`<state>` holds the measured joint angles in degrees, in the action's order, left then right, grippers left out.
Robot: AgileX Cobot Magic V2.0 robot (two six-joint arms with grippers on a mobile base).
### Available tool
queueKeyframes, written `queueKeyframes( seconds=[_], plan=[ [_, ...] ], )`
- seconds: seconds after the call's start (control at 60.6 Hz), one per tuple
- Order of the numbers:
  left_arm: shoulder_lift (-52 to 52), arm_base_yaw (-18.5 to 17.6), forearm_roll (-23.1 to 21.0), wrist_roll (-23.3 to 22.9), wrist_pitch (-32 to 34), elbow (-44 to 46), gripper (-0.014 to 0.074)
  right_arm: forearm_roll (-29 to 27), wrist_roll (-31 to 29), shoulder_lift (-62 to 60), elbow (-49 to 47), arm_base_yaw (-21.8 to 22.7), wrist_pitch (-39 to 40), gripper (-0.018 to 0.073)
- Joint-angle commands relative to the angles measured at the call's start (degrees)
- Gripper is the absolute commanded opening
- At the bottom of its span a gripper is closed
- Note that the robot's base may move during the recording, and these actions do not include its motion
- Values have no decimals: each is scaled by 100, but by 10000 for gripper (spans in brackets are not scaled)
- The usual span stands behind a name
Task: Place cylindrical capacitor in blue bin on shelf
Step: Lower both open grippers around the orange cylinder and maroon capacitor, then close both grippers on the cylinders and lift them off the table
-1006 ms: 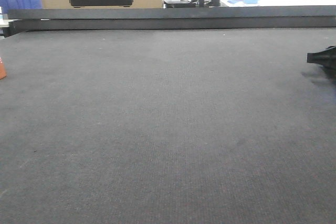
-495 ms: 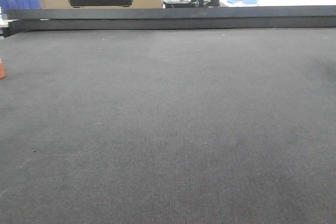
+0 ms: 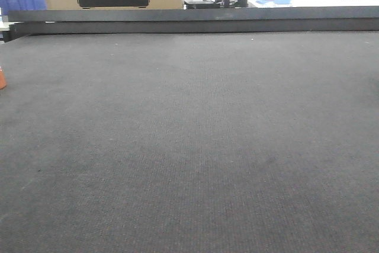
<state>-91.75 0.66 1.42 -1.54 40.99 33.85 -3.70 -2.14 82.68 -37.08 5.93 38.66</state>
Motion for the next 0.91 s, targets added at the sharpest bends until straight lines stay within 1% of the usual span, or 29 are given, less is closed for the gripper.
queueKeyframes(
  seconds=[0.0,0.297,0.363,0.544,0.709,0.792,0.841,0.89],
  plan=[
    [-522,30,-34,-56,247,426,582,30,-10,-66,20,3,155,-70],
    [-1830,30,-34,-56,248,1617,582,30,-10,-66,20,3,155,-70],
    [-2043,30,-112,-56,248,1834,582,30,-10,-66,20,3,155,-70],
    [-2344,30,-142,-56,237,2195,582,40,-10,-66,20,3,155,-70],
    [-2518,30,-142,-56,63,2426,575,40,-10,-66,20,3,155,-70],
    [-2616,30,-142,-56,11,2484,536,40,-10,-66,20,3,155,-70],
    [-2631,30,-142,-56,-22,2497,474,40,-10,-66,20,3,155,-70],
    [-2631,30,-142,-56,-63,2510,380,40,-10,-66,20,3,155,-70]
  ],
)
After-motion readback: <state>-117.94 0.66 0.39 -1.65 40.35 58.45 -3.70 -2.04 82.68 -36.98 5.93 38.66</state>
